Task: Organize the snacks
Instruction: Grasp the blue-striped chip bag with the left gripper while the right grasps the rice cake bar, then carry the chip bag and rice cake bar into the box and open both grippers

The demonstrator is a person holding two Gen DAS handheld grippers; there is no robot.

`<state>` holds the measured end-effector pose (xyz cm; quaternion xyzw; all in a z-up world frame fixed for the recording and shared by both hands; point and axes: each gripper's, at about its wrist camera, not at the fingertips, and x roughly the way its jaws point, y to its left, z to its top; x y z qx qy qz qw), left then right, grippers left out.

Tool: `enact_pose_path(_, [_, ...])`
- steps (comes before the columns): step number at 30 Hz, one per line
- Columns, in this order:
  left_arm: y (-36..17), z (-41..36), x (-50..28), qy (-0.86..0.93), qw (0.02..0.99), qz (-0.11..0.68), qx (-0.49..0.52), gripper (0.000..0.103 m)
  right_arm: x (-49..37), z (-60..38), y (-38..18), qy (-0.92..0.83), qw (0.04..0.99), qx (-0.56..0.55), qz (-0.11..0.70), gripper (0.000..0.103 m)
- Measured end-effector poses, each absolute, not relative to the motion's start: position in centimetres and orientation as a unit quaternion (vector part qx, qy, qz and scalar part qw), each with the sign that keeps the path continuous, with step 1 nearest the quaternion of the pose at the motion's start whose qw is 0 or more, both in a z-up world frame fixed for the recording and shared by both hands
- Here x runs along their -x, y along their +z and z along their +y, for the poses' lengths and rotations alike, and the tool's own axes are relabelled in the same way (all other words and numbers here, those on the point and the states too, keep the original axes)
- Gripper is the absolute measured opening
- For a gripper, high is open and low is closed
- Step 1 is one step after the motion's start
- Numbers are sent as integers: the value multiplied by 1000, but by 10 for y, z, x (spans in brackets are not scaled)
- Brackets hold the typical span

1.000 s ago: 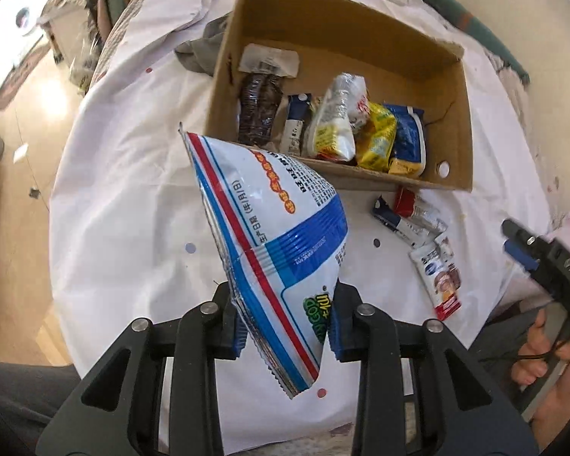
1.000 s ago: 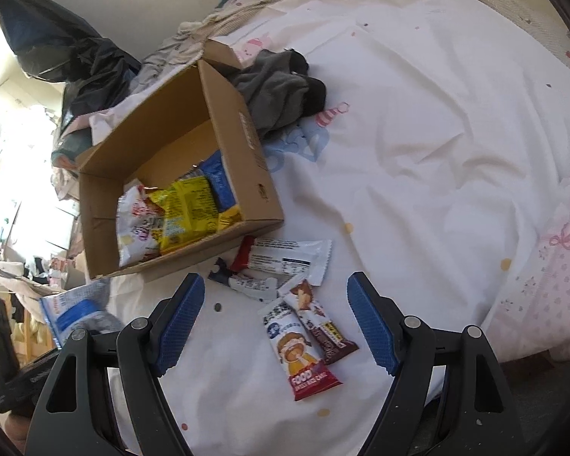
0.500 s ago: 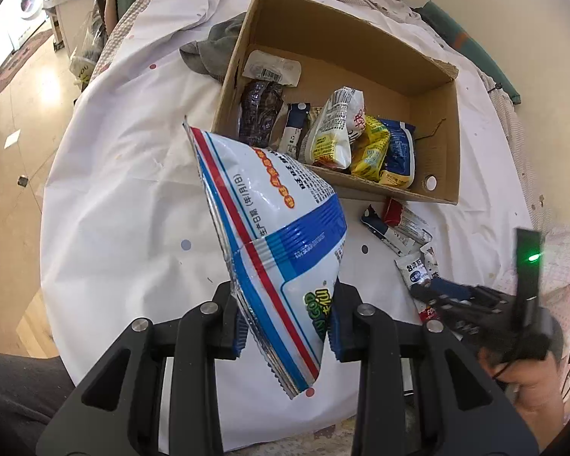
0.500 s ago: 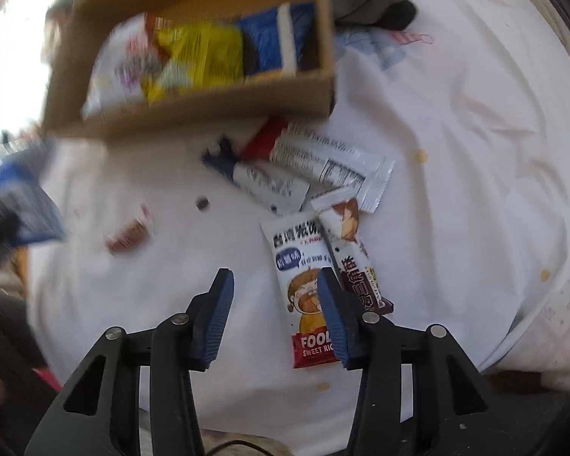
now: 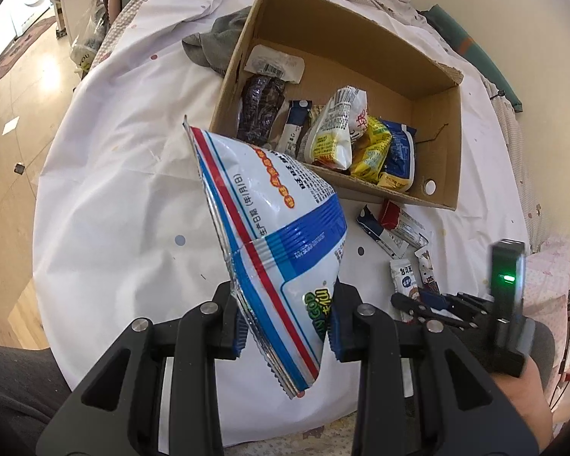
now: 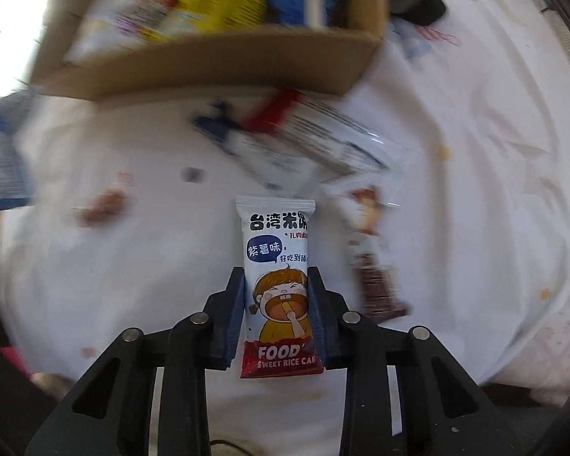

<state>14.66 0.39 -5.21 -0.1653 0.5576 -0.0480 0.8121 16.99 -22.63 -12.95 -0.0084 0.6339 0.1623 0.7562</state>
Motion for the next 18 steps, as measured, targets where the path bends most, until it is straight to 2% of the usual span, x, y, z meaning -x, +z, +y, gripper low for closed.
enact_pose_path(5, [-54, 5, -146, -40, 815, 555, 161, 29, -159, -213, -102, 244, 769, -36, 589, 32])
enact_pose_path(18, [-41, -3, -138, -21, 853, 512, 98, 29, -165, -210, -69, 274, 793, -77, 538, 32])
